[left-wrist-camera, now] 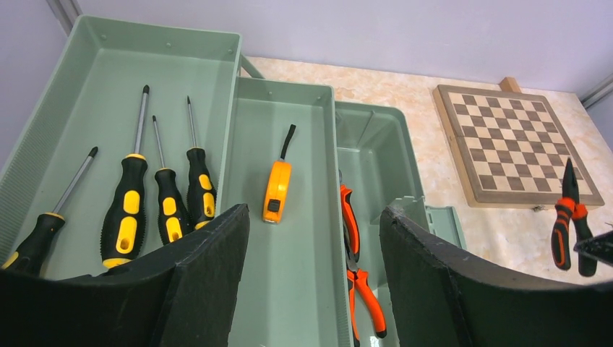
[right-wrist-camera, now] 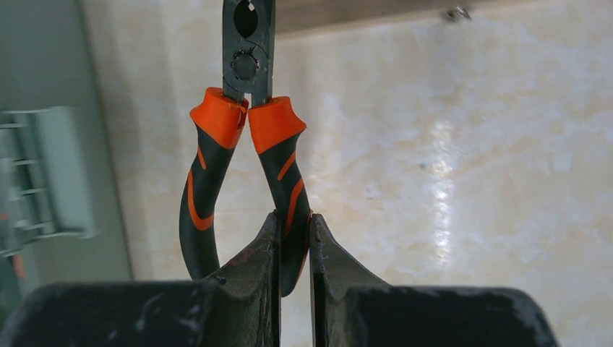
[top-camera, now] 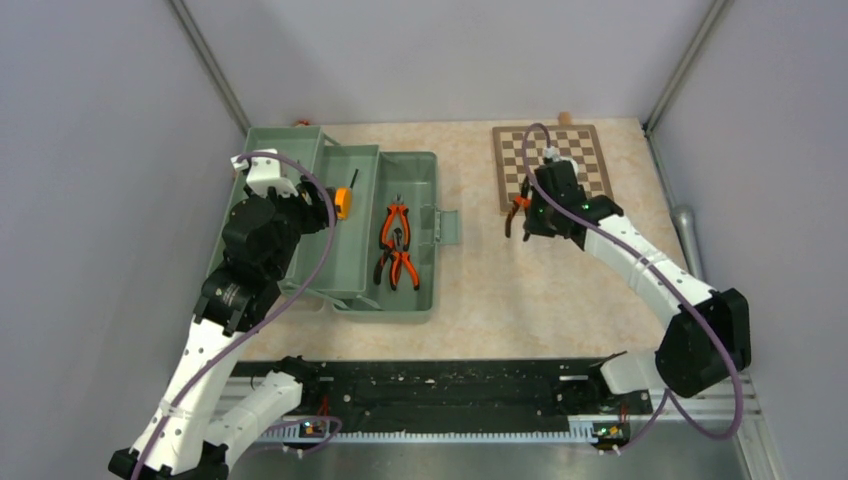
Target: Pack the tool kit
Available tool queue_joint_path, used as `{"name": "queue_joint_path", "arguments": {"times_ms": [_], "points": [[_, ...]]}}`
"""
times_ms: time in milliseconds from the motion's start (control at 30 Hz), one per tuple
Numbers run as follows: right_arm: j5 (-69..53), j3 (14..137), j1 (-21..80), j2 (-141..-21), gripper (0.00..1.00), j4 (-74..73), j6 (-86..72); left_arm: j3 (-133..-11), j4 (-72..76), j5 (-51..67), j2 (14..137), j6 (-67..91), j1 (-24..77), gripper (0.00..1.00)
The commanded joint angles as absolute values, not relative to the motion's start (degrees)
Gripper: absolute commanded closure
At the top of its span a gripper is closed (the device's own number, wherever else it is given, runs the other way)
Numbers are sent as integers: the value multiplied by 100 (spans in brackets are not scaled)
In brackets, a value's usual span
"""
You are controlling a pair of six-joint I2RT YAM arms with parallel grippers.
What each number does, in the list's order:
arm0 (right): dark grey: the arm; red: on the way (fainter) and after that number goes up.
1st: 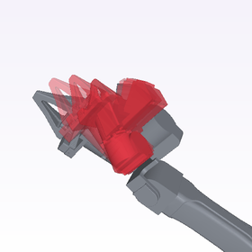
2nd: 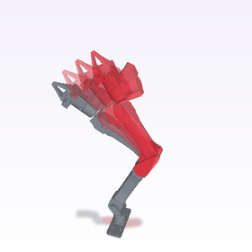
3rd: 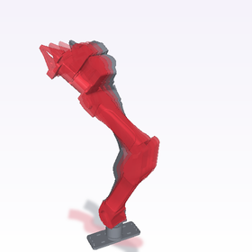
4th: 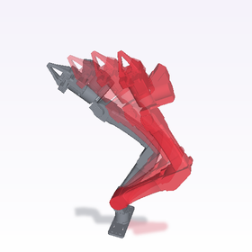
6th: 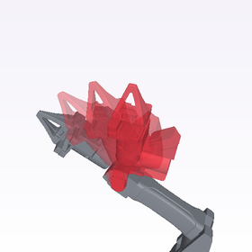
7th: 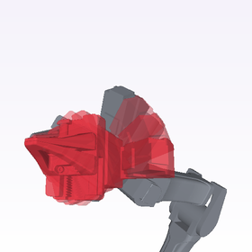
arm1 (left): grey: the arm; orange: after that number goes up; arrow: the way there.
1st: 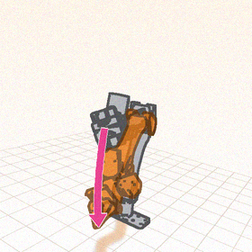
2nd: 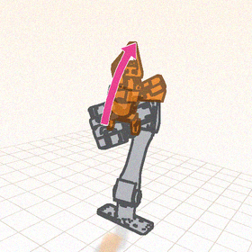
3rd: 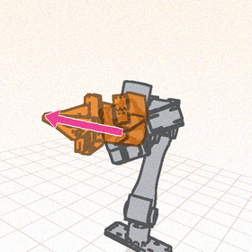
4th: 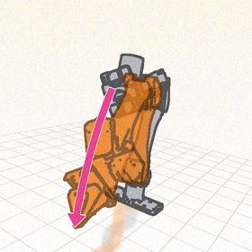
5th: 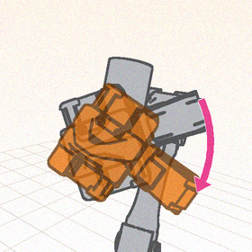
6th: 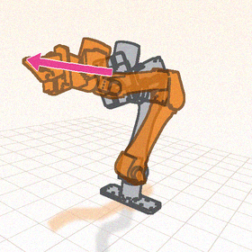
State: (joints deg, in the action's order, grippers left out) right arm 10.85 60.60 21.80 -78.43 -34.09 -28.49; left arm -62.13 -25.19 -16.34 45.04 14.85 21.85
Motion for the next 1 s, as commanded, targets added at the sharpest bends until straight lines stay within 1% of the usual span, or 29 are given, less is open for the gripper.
{"name": "queue_joint_path", "arguments": {"times_ms": [0, 300, 500, 733, 967], "points": [[1236, 7179, 2885, -7872, 100, -3434, -2825, -6362, -2188, -1626, 4459, 1459, 2201, 29], [1203, 9046, 4305, -9253, 100, -3493, -2952, -6359, -2245, -1676, 4410, 1433, 2201, 29], [1407, 9941, 4929, -10301, 100, -3568, -3204, -6348, -2276, -1730, 4333, 1426, 2206, 29], [1338, 10792, 5045, -11462, 100, -3656, -3534, -6289, -2333, -1825, 4225, 1394, 2203, 29], [1455, 11447, 5047, -12279, 100, -3751, -3680, -6243, -2364, -1884, 4142, 1354, 2205, 29]]}}
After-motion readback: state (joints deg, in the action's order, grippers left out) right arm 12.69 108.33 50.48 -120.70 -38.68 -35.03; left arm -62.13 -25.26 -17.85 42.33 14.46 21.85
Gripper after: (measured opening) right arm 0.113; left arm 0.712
